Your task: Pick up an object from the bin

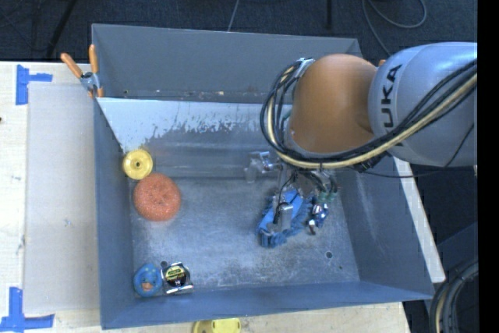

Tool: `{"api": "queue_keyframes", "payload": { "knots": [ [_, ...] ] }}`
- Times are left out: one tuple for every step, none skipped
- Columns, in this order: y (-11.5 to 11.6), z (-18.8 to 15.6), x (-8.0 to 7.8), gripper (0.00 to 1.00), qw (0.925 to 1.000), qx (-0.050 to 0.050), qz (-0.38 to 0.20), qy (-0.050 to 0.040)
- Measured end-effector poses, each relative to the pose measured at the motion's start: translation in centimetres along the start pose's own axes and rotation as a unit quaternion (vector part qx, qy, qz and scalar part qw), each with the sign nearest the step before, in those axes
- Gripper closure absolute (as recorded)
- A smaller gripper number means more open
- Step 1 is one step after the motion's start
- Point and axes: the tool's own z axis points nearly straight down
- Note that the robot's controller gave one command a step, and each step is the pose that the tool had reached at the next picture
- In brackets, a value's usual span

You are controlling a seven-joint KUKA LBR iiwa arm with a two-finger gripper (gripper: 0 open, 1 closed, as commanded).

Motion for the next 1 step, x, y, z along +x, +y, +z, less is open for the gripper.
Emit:
{"api": "queue_keyframes", "payload": {
  "knots": [
    [-3.62, 7.74, 0.47, 0.0, 0.999, 0.0, -0.044, 0.0003]
  ]
}}
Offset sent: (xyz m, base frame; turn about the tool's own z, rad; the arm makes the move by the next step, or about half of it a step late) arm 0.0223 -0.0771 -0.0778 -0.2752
